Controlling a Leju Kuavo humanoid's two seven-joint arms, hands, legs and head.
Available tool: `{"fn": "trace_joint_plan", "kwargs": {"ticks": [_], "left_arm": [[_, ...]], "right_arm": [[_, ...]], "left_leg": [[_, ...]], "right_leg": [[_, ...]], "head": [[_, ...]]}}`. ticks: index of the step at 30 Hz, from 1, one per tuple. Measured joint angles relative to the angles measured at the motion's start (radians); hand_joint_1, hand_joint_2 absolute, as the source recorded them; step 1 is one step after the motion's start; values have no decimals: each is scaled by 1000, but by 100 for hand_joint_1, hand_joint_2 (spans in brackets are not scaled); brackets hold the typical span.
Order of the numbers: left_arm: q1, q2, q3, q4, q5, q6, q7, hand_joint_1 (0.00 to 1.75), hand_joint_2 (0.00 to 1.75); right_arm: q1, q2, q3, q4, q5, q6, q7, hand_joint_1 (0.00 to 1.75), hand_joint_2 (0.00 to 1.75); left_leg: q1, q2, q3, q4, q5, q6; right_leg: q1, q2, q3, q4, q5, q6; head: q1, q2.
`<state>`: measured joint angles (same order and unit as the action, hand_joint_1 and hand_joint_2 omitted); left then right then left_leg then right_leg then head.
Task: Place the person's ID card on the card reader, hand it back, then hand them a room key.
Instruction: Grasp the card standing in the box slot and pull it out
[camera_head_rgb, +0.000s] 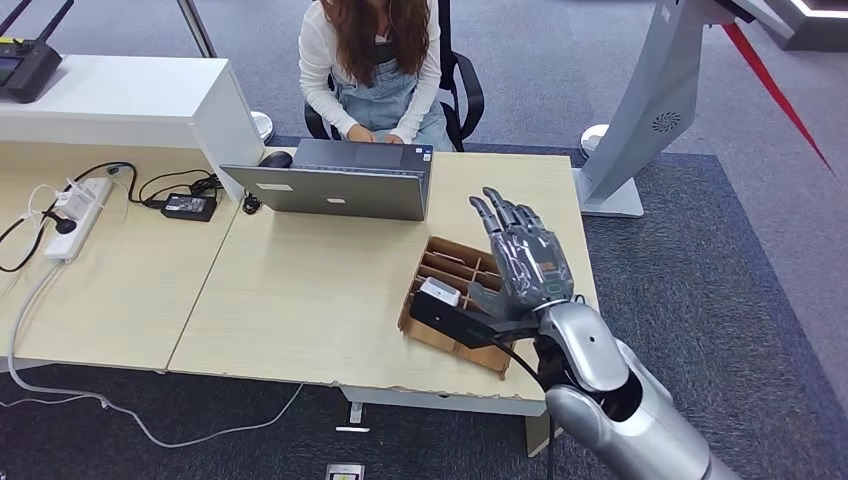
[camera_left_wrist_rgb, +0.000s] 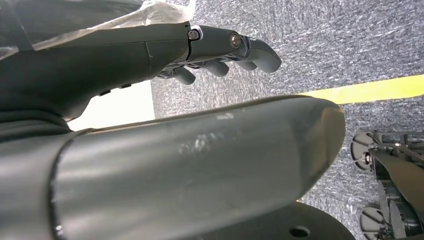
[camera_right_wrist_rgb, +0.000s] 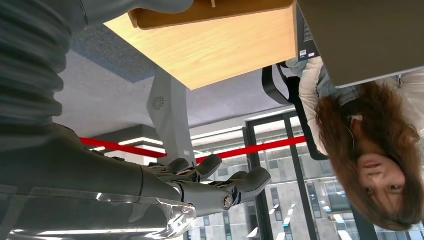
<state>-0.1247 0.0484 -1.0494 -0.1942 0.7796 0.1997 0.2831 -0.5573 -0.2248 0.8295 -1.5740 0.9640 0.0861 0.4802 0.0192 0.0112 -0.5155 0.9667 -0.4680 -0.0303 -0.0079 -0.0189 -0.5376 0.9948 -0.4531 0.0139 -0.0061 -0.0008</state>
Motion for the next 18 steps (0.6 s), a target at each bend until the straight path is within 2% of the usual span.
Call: {"fn": "trace_joint_plan", "kwargs": {"ticks": [6,18], "left_arm": [[0,-1,2,0,0,-1,0,0,0],[0,-3,2,0,0,-2,0,0,0]], "right_arm": [[-4,20,20,28,45,9,-3,32,175],[-14,42,55,102,55,12,-4,45,175]], "left_leg": [[0,0,0,0,0,0],[0,0,0,0,0,0]], "right_leg": [[0,0,0,0,0,0],[0,0,0,0,0,0]], "head": [[0,0],[0,0]]}}
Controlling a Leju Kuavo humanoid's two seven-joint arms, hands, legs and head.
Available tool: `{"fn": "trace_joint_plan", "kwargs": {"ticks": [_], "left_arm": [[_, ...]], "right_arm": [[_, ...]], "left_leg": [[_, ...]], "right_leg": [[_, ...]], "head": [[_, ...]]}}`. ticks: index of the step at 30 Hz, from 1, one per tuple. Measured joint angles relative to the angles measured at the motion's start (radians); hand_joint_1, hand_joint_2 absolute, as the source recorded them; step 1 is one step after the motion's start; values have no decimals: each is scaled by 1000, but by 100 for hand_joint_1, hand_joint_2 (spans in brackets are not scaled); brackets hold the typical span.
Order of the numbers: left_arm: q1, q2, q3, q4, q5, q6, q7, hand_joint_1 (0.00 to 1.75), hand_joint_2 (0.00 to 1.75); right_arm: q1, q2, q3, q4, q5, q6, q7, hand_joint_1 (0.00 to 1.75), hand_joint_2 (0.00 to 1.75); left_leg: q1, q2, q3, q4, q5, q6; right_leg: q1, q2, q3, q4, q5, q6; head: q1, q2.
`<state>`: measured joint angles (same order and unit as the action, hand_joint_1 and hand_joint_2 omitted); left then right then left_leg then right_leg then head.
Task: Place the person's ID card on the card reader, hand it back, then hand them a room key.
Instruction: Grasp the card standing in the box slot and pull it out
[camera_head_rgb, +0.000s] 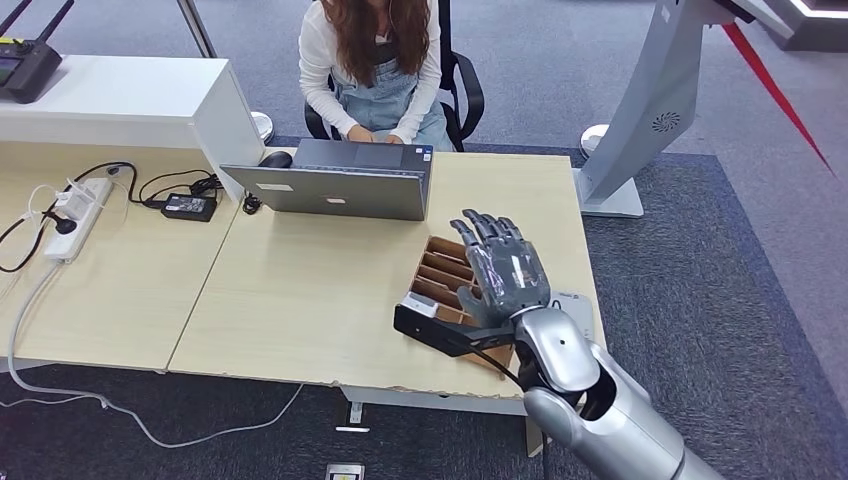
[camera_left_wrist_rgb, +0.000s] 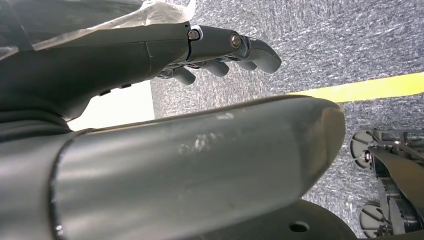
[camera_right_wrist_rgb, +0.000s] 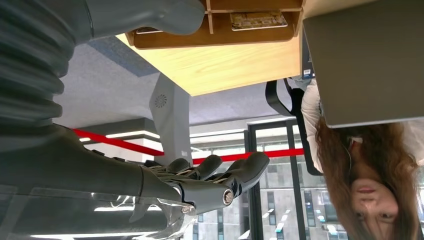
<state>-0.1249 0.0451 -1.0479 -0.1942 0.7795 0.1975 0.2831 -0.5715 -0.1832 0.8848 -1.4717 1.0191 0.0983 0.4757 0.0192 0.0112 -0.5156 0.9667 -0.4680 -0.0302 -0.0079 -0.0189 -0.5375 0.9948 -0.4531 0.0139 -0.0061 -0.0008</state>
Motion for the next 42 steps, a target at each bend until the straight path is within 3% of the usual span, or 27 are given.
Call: {"fn": "trace_joint_plan", "kwargs": {"ticks": [13,18,22,42], "left_arm": [[0,0,0,0,-9,-10,0,0,0],[0,0,0,0,-11,-12,0,0,0],[0,0,0,0,-14,-16,-2,0,0],[0,1,0,0,-18,-21,2,0,0]], "right_arm": [[-38,12,7,96,-19,11,52,52,175],[-45,13,6,124,-21,12,58,82,175],[-52,15,3,152,-31,11,71,74,175],[-57,19,-19,251,-51,-13,99,76,175]], "left_leg": [[0,0,0,0,0,0],[0,0,0,0,0,0],[0,0,0,0,0,0],[0,0,0,0,0,0]], "right_leg": [[0,0,0,0,0,0],[0,0,0,0,0,0],[0,0,0,0,0,0],[0,0,0,0,0,0]], "head": [[0,0],[0,0],[0,0],[0,0]]}}
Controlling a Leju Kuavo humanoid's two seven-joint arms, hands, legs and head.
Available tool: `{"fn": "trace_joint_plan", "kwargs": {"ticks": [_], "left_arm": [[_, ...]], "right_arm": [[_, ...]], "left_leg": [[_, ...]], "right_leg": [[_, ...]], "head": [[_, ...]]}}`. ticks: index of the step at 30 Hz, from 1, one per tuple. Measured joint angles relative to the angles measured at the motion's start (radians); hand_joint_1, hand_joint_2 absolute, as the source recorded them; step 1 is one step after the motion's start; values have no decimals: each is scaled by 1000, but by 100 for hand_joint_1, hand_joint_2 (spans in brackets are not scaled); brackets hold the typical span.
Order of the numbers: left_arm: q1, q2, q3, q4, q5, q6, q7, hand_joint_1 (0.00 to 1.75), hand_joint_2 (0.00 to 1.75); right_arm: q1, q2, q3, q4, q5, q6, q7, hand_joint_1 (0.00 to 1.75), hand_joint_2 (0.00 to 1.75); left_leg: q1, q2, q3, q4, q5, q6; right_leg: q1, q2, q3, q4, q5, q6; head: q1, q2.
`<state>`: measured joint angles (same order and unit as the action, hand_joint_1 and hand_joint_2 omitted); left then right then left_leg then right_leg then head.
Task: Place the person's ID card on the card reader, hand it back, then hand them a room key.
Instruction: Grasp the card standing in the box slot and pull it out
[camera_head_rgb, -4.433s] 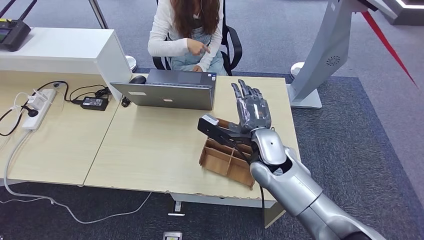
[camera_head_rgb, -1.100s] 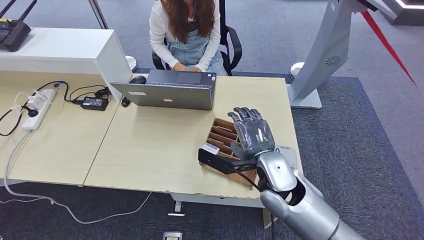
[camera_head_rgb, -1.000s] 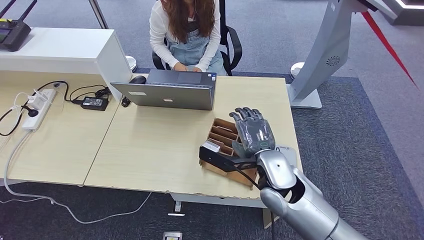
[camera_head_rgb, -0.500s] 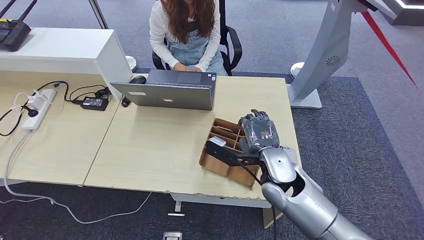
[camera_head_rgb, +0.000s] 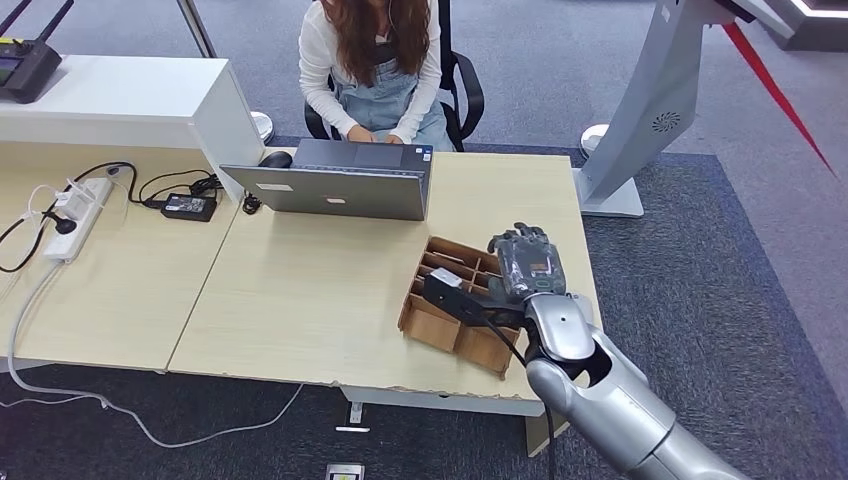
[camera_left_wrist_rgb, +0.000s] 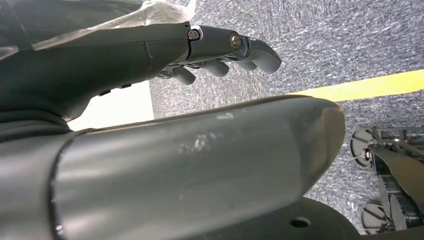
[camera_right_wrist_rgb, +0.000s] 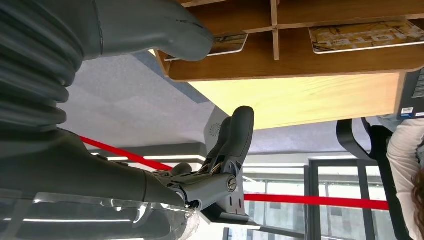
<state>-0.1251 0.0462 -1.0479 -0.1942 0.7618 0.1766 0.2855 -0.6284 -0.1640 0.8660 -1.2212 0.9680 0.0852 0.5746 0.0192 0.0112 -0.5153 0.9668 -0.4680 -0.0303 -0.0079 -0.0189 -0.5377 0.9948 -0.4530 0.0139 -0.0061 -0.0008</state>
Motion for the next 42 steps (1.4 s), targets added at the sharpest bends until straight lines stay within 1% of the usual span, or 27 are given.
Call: {"fn": "trace_joint_plan", "kwargs": {"ticks": [20,38,42], "left_arm": [[0,0,0,0,3,3,3,0,0],[0,0,0,0,17,10,-1,0,0],[0,0,0,0,17,12,-2,0,0]], "right_arm": [[1,1,-3,35,-3,-6,3,75,175],[2,2,-8,68,-20,-15,12,81,175],[2,2,-8,73,-22,-18,12,86,175]], "left_leg": [[0,0,0,0,0,0],[0,0,0,0,0,0],[0,0,0,0,0,0]], "right_leg": [[0,0,0,0,0,0],[0,0,0,0,0,0],[0,0,0,0,0,0]], "head": [[0,0],[0,0],[0,0]]}}
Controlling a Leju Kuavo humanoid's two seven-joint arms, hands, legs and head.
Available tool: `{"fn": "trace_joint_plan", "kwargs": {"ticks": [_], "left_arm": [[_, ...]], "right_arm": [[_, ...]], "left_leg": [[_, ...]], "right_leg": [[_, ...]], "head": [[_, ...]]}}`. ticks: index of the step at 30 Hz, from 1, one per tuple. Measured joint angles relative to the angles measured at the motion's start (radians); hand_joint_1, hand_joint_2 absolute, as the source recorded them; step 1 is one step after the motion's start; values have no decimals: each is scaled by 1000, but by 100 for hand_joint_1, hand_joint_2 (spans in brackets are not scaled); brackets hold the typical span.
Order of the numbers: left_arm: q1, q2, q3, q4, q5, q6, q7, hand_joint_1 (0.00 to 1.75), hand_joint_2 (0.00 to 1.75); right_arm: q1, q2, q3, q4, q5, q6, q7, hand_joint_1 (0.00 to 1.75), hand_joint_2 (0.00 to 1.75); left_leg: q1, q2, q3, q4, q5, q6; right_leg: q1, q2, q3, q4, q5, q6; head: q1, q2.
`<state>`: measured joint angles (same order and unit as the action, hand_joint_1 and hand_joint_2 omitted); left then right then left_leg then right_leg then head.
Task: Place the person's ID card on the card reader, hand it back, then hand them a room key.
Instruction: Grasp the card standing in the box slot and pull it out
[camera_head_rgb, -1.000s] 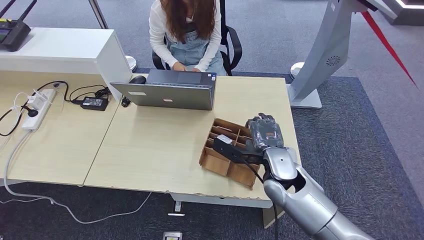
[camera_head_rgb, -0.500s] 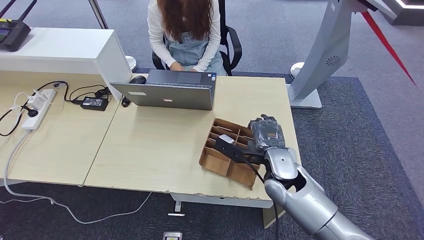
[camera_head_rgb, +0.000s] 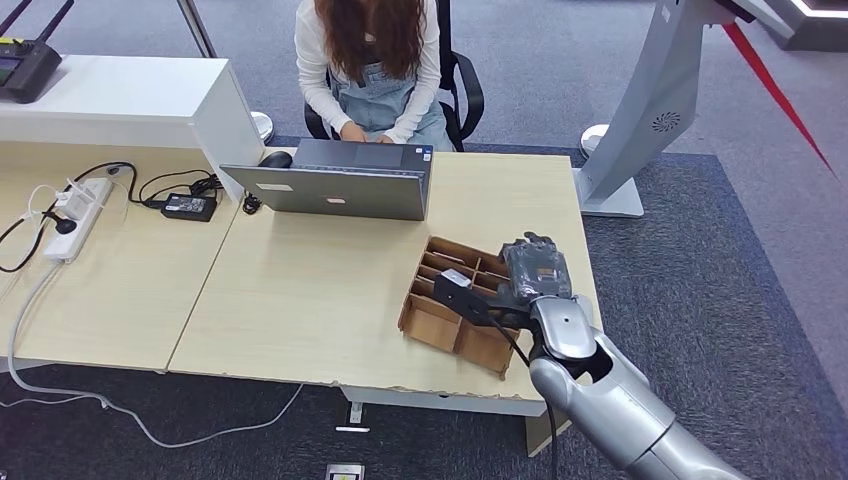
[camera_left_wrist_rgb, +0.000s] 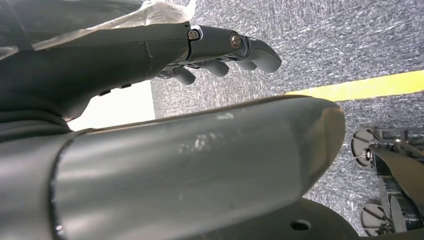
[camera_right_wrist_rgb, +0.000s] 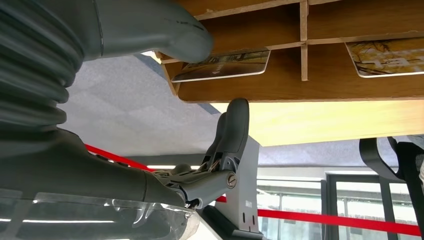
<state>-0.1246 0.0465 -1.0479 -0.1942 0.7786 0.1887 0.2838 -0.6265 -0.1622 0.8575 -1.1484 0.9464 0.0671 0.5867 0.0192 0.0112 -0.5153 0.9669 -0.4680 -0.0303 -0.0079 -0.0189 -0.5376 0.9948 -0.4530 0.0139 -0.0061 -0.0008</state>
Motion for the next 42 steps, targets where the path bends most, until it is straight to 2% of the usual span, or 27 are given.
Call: {"fn": "trace_joint_plan", "kwargs": {"ticks": [37,42], "left_arm": [[0,1,0,0,1,11,-4,0,0],[0,1,0,0,4,14,-4,0,0]], "right_arm": [[5,27,-17,30,-17,-18,6,86,175],[6,33,-18,36,-18,-23,6,95,175]], "left_leg": [[0,0,0,0,0,0],[0,0,1,0,0,0]], "right_leg": [[0,0,0,0,0,0],[0,0,0,0,0,0]], "head": [[0,0],[0,0]]}}
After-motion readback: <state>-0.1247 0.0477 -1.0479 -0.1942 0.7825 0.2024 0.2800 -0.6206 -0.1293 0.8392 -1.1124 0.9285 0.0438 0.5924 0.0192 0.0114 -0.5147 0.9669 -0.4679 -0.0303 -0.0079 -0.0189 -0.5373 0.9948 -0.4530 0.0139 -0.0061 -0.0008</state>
